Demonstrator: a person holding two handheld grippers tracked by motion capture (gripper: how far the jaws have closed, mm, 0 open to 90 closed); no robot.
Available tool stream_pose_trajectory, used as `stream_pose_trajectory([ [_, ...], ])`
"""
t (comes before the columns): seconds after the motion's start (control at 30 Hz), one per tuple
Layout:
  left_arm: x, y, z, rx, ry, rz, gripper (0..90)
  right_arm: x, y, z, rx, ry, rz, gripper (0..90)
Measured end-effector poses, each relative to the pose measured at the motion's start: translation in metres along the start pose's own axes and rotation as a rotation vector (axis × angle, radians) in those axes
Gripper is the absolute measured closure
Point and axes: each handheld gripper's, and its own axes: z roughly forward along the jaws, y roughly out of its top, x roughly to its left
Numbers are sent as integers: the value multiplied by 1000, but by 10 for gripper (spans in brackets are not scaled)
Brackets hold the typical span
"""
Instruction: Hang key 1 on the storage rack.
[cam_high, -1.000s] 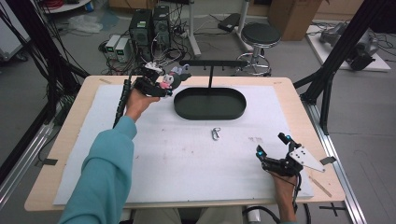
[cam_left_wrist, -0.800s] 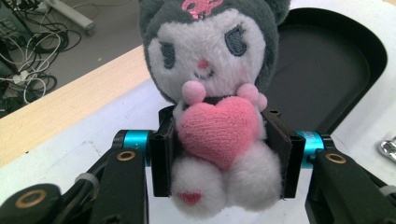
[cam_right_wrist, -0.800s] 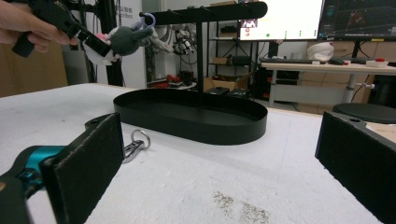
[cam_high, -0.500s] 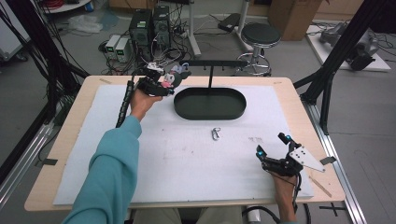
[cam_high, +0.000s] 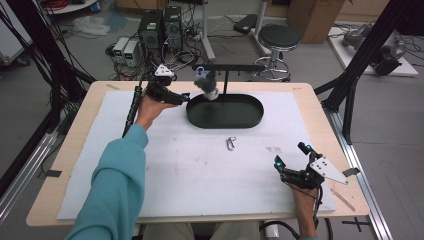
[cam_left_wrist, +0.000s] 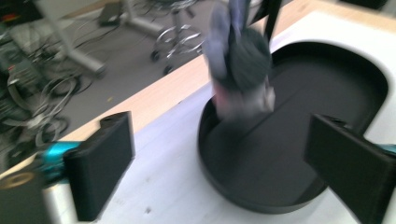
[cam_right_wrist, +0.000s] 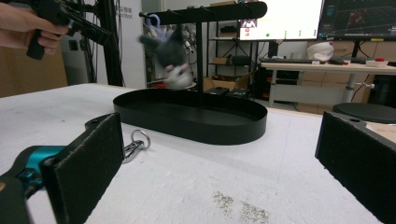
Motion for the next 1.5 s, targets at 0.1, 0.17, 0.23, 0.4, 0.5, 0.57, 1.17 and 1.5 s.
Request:
stream_pose_trajectory([
  [0.1,2,-4,-10,-60,-16,10,17,0,0,0,-1,-1,2,6],
  [0.17,4,-8,-17,-78,-46,0,17,0,0,0,0,0,1,6],
  [0.23,4,-15,-26,-105,-55,14,17,0,0,0,2,-1,-1,6],
  [0.4,3,-40,-56,-189,-86,23,17,0,0,1,2,-2,-8,6],
  [0.5,0,-56,-76,-230,-92,25,17,0,0,1,1,-4,-10,6],
  [0.57,-4,-66,-89,-261,-92,35,17,1,0,0,9,-4,-1,6],
  [1.17,-40,-184,-169,-464,-54,66,17,1,0,1,8,-12,-8,6],
  [1.5,-41,-195,-166,-499,-63,36,17,1,0,1,9,-13,-9,6],
])
